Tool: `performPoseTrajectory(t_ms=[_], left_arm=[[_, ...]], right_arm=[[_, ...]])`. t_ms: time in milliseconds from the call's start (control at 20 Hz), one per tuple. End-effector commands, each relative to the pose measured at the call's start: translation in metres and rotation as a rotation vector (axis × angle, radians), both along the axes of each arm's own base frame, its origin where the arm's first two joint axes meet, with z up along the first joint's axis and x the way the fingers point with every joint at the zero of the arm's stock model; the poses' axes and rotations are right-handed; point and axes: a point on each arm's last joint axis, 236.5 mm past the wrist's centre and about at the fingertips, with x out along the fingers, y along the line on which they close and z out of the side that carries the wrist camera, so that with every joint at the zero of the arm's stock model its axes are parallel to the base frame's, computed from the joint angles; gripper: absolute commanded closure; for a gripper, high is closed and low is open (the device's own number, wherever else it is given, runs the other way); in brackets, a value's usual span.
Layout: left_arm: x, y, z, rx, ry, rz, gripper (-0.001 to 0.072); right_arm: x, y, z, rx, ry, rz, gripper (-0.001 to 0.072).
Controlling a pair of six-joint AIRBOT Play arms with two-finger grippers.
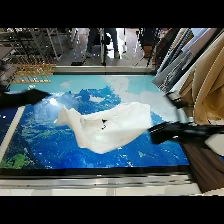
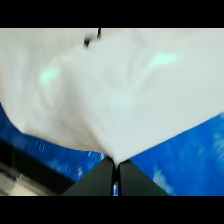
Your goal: Fold the clothes and pants, and hang the long-sleeved shirts on hangers.
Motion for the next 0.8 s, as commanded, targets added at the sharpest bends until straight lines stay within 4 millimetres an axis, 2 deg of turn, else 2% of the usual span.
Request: performPoseTrajectory(t_ms=[0,50,100,150,200,250,300,350,400,450,550,650,750], left_arm=[[-0.076,0.103,0.210,-0.655,-0.550,0.058,0.0704],[-0.108,0.123,0.242,-0.750,-0.667,0.056,0.0704],[-0.132,0.131,0.261,-0.786,-0.745,0.053,0.0704],[-0.146,0.126,0.267,-0.752,-0.774,0.054,0.0703],[-0.148,0.107,0.259,-0.641,-0.745,0.049,0.0702],[-0.136,0.081,0.233,-0.475,-0.662,0.049,0.0699],[-0.120,0.058,0.193,-0.289,-0.549,0.046,0.0647],[-0.103,0.038,0.143,-0.110,-0.388,0.042,0.0497],[-0.089,0.027,0.085,0.053,-0.191,0.045,0.0309],[-0.085,0.018,0.034,0.196,-0.030,0.032,0.0184],[-0.090,-0.010,-0.037,0.377,0.134,-0.073,0.0178],[-0.109,-0.057,-0.087,0.422,0.208,-0.253,0.0178],[-0.134,-0.107,-0.132,0.406,0.279,-0.428,0.0178]], right_arm=[[-0.044,-0.064,0.188,0.068,-0.529,-0.191,0.0701],[-0.068,-0.072,0.237,0.122,-0.672,-0.201,0.0702],[-0.091,-0.078,0.276,0.172,-0.784,-0.203,0.0702],[-0.108,-0.080,0.297,0.203,-0.831,-0.195,0.0701],[-0.116,-0.080,0.303,0.214,-0.838,-0.188,0.0701],[-0.115,-0.078,0.296,0.206,-0.806,-0.182,0.0701],[-0.106,-0.075,0.278,0.177,-0.735,-0.178,0.0700],[-0.095,-0.072,0.256,0.141,-0.649,-0.175,0.0700],[-0.081,-0.068,0.232,0.104,-0.559,-0.170,0.0700],[-0.067,-0.063,0.214,0.077,-0.495,-0.166,0.0700],[-0.034,-0.050,0.192,0.049,-0.418,-0.147,0.0700],[0.001,-0.032,0.175,0.029,-0.372,-0.106,0.0699],[0.029,-0.022,0.159,0.011,-0.334,-0.098,0.0699]])
